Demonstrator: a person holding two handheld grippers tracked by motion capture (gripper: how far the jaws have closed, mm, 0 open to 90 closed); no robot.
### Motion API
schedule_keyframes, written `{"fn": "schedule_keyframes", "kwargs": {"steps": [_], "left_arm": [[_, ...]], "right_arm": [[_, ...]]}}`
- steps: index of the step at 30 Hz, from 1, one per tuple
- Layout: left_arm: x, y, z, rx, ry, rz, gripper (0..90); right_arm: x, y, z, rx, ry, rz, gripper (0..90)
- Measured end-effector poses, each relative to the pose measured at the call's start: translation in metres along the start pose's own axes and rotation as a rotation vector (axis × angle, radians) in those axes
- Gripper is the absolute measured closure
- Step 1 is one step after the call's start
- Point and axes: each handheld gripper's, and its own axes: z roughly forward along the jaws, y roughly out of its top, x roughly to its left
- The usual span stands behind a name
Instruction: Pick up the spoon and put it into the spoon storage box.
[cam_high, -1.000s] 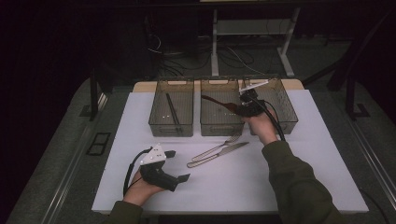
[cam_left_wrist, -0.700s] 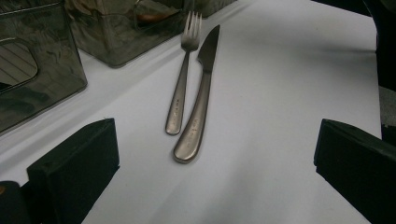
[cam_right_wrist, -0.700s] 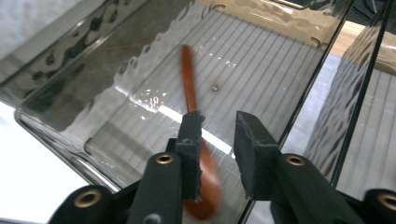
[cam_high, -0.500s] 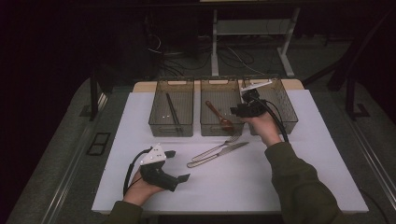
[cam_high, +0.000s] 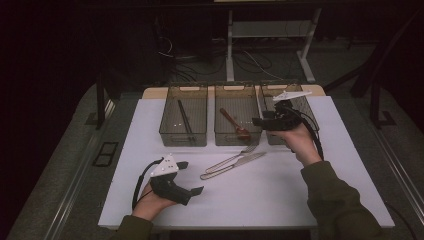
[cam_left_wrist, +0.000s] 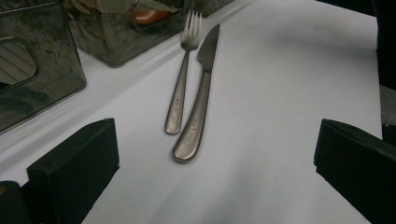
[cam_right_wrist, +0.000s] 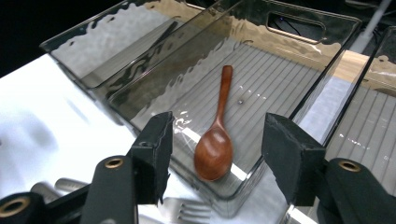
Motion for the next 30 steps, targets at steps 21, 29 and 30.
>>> {"fn": "schedule_keyframes", "kwargs": {"steps": [21, 29, 30], "left_arm": [[0.000, 0.000, -0.001, 0.000, 0.007, -0.005, 0.0], [-0.001, 0.001, -0.002, -0.002, 0.013, 0.004, 0.0], [-0.001, 0.002, -0.002, -0.002, 0.015, 0.004, 0.0]], "right_arm": [[0.001, -0.069, -0.048, -0.062, 0.135, -0.027, 37.8], [0.002, -0.102, -0.061, -0.072, 0.183, -0.034, 33.7], [0.002, -0.107, -0.062, -0.072, 0.194, -0.031, 32.9]]}}
